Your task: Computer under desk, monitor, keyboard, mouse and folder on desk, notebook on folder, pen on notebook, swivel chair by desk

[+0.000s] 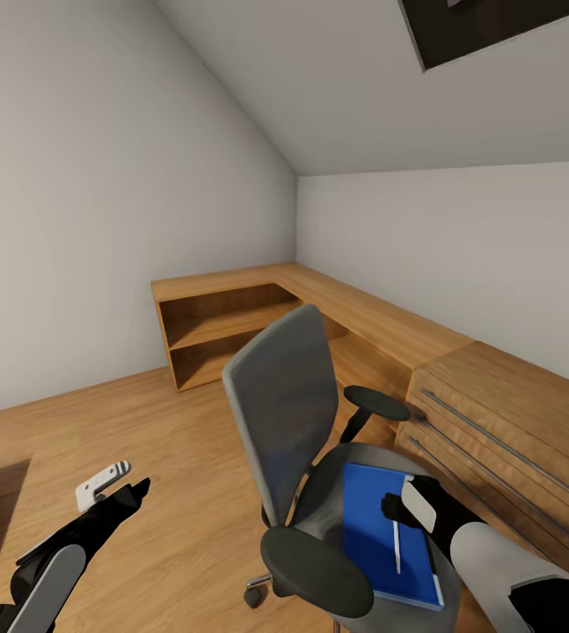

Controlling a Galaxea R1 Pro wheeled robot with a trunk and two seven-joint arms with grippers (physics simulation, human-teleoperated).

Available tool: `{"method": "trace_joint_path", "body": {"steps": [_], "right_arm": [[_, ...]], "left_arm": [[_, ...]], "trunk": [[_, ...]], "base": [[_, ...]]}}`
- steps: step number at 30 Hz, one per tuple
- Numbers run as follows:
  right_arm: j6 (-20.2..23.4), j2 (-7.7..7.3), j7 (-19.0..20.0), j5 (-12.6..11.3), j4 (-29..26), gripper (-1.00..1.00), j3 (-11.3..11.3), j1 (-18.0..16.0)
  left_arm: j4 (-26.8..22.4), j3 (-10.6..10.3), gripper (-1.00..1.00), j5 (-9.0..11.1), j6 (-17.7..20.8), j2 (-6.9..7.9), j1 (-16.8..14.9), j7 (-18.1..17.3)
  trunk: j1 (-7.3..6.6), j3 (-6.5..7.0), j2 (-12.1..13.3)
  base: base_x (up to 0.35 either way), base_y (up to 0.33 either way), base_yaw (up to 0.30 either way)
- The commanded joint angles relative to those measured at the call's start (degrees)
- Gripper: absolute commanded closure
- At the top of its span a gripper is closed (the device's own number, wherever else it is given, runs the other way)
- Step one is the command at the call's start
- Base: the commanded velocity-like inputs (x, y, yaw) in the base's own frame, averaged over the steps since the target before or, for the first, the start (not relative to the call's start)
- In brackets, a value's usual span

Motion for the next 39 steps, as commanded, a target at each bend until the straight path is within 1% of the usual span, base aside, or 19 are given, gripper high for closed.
{"method": "trace_joint_path", "body": {"steps": [1,10,39], "right_arm": [[0.42,-0.06,-0.47,-0.62,0.28,1.0,0.58,0.03],[1.27,-0.06,-0.47,-0.62,-0.63,1.0,0.65,0.03],[1.27,-0.06,-0.47,-0.53,-0.9,1.0,0.67,0.03]], "left_arm": [[-0.09,-0.1,-1.0,0.48,0.03,0.05,-0.04,0.54],[-0.09,-0.1,-1.0,0.48,0.03,0.05,-0.04,0.54],[-0.09,-0.1,-1.0,0.64,0.03,0.05,-0.04,0.54]], "trunk": [[0.0,-0.07,-0.02],[0.0,-0.07,-0.02],[0.0,-0.07,-0.02]], "base": [[0.0,0.0,0.0],[0.0,0.0,0.0],[0.0,0.0,0.0]]}}
